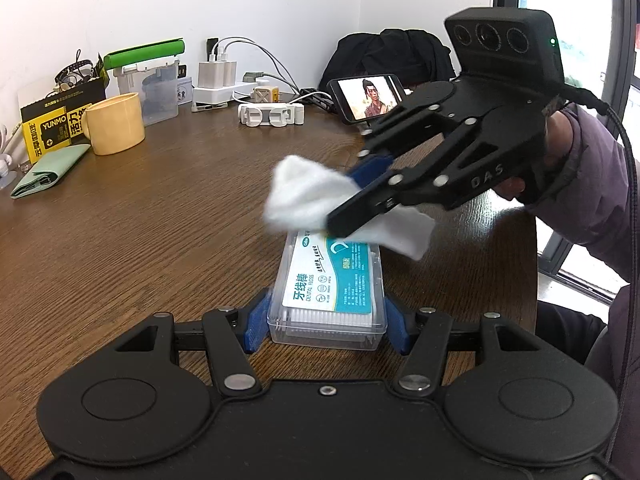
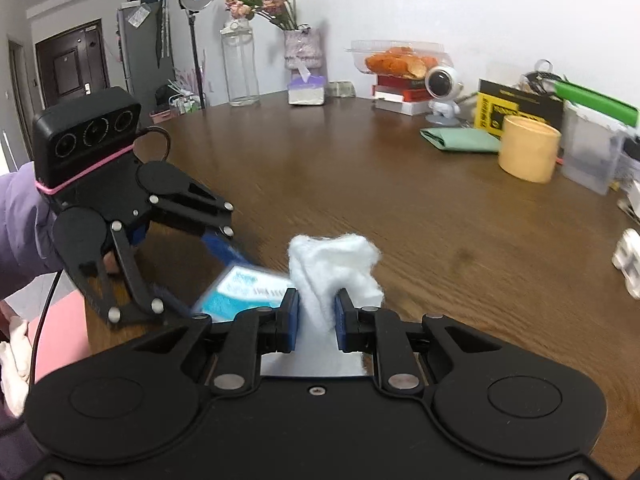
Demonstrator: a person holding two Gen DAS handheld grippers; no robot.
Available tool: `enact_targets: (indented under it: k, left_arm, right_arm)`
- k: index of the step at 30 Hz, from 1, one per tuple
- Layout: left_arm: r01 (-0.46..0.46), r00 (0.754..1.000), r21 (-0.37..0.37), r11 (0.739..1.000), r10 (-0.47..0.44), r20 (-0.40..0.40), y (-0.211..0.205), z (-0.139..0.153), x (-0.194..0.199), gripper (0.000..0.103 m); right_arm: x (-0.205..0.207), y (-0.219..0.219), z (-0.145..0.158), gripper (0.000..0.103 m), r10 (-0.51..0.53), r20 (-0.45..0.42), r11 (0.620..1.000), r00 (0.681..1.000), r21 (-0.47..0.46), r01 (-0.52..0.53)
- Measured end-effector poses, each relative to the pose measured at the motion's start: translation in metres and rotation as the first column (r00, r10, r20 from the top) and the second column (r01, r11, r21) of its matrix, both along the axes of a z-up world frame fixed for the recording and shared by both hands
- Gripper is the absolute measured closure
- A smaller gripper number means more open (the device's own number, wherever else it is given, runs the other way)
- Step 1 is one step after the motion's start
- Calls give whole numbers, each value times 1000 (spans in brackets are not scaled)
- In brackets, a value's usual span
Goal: Clean container
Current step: 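Sweep the tissue over the box label with the right gripper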
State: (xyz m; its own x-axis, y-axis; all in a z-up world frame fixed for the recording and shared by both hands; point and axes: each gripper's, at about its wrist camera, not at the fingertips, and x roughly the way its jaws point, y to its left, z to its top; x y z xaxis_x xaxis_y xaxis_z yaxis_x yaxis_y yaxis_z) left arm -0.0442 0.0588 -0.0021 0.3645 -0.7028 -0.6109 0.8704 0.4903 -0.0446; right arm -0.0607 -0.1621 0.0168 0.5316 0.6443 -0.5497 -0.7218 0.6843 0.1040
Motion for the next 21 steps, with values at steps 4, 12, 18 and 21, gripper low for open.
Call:
enact_targets:
  k: [4, 12, 18, 21]
  left_arm:
    - [0, 1000, 0, 1000, 0, 0, 0, 0, -1, 46]
    - [2, 1000, 1, 1000, -2, 0, 0, 0, -1, 46]
    - [0, 1000, 3, 1000, 0, 4, 0, 0, -2, 46]
    - [0, 1000, 3, 1000, 0, 3, 0, 1, -2, 46]
  right_arm:
    - [-7, 25, 2, 83, 96, 11, 995, 995, 3, -96]
    - [-23, 9, 3, 83, 107, 3, 994, 994, -24, -107]
    - [-5, 7, 4, 83, 32, 9, 999, 999, -33, -31]
    - [-4, 20, 3, 83, 66, 9, 998, 998, -19, -65]
